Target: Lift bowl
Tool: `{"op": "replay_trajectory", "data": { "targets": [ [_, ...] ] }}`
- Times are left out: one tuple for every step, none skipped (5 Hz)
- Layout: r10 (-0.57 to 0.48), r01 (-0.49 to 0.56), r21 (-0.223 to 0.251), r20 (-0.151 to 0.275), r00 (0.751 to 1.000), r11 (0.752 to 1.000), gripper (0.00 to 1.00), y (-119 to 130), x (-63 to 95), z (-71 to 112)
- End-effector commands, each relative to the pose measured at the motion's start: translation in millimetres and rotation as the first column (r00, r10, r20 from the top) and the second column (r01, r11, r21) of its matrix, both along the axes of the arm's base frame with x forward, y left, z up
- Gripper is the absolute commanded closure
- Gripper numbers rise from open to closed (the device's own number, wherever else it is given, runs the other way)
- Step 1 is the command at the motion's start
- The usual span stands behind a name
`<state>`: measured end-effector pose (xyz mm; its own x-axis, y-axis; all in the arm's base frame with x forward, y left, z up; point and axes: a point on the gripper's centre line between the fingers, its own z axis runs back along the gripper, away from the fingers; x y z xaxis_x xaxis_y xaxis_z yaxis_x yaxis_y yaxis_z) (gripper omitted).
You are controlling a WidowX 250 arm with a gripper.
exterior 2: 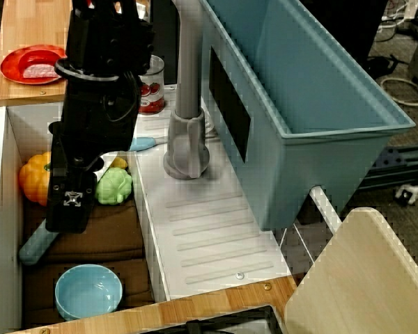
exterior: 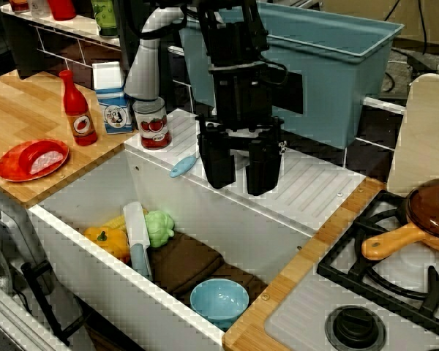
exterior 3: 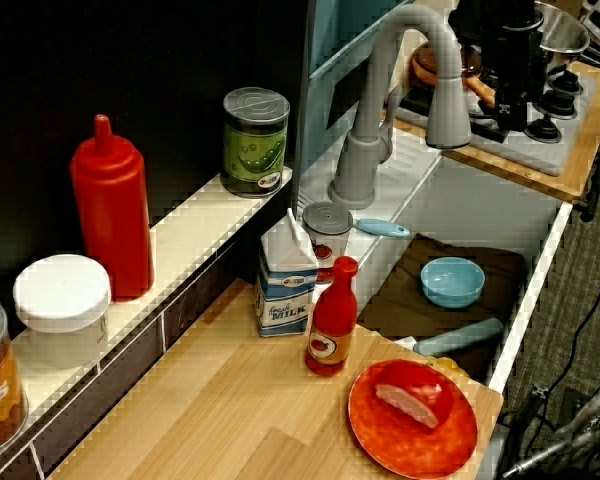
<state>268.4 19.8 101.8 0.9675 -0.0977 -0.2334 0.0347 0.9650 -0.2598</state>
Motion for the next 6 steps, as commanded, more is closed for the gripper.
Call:
{"op": "replay_trajectory", "data": {
  "targets": [
    [0.000, 0.000, 0.000, 0.000, 1.000, 1.000, 0.00, 0.0, 0.0, 0.0],
    [0.003, -0.002, 0.049, -0.026, 1.000, 0.999, 0.00, 5.7, 10.7, -22.0],
    [0.001, 0.002, 0.099, -0.027, 1.000, 0.995, 0.00, 16.5, 16.4, -39.4],
    [-0.074, 0.074, 0.138, -0.002, 0.997, 0.988, 0.00, 24.8, 14.5, -46.9],
    [-0.195, 0.186, 0.204, 0.027, 0.980, 0.961, 0.00, 26.6, 0.5, -59.3],
    [-0.150, 0.133, 0.196, 0.075, 0.986, 0.971, 0.00, 25.2, -16.0, -70.4]
  ]
}}
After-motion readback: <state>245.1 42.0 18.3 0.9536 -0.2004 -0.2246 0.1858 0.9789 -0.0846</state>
